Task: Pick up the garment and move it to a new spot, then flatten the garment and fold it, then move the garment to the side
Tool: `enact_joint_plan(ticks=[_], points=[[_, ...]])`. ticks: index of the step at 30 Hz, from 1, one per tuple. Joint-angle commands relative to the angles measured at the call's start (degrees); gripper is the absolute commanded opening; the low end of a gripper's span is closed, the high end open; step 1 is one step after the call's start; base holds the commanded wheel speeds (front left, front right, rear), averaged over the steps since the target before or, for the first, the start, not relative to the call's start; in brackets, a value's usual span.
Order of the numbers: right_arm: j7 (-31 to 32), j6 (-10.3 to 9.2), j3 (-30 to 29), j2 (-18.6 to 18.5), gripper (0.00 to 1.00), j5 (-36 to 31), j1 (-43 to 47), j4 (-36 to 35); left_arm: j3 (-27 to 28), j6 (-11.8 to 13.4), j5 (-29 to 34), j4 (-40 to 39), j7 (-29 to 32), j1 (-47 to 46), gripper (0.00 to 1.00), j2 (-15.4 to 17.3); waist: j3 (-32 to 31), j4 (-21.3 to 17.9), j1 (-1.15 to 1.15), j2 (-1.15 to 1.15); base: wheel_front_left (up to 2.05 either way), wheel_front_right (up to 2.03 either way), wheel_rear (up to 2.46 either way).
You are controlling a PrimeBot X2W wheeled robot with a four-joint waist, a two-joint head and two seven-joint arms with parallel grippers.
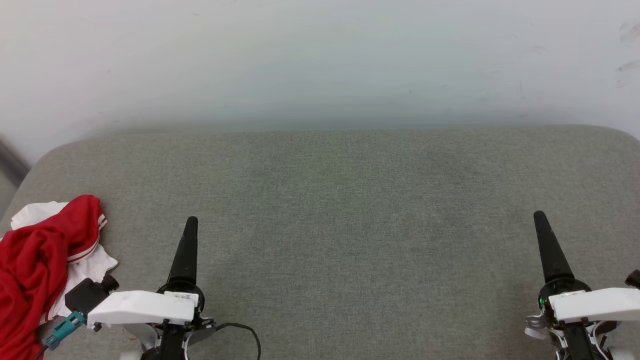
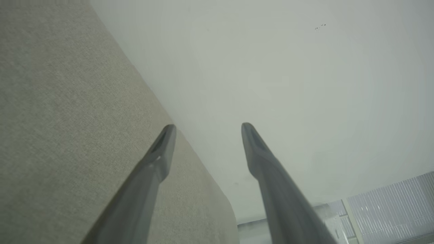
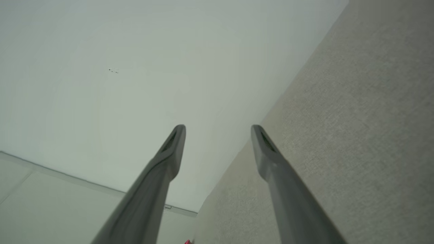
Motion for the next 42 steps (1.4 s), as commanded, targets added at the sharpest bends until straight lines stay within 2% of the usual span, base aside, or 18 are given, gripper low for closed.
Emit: enact_joint_plan(ticks=[1,9,11,17,29,42], points=[[-0.6,0.01,0.2,-0.6,1.00,-3.2,-0.3,-1.2,-0.3,0.0,3.2,-1.1,-0.7,-1.6,1.00,0.1,0.0,0.0,0.00,-0.01,0.00,0.00,0.00],[-0.6,0.01,1.0,-0.8,1.00,-17.1,-0.1,-2.8,-2.0,0.9,15.4,-1.1,-2.3,-1.7,1.00,0.1,-0.2,0.1,0.00,-0.01,0.00,0.00,0.00],[-0.6,0.01,1.0,-0.6,1.00,-18.5,0.0,-3.1,-2.3,1.0,16.7,-1.0,-2.5,-1.6,1.00,0.1,-0.2,0.1,0.00,-0.01,0.00,0.00,0.00],[-0.3,0.01,1.7,-0.8,1.00,-28.0,0.6,-4.3,-3.7,1.8,25.9,-0.5,-3.8,-1.9,1.00,0.2,-0.3,0.4,0.00,-0.01,0.00,0.00,0.00],[0.4,0.01,1.8,-0.8,1.00,-38.9,1.4,-5.3,-5.3,3.5,37.4,0.1,-5.7,-2.4,1.00,1.0,-0.4,0.5,0.00,-0.01,0.00,0.00,0.00],[0.9,0.01,1.6,0.1,1.00,-47.9,2.1,-6.6,-7.1,5.1,46.5,1.0,-7.7,-3.0,1.00,1.9,-0.3,0.6,0.00,-0.01,0.00,0.00,0.00]])
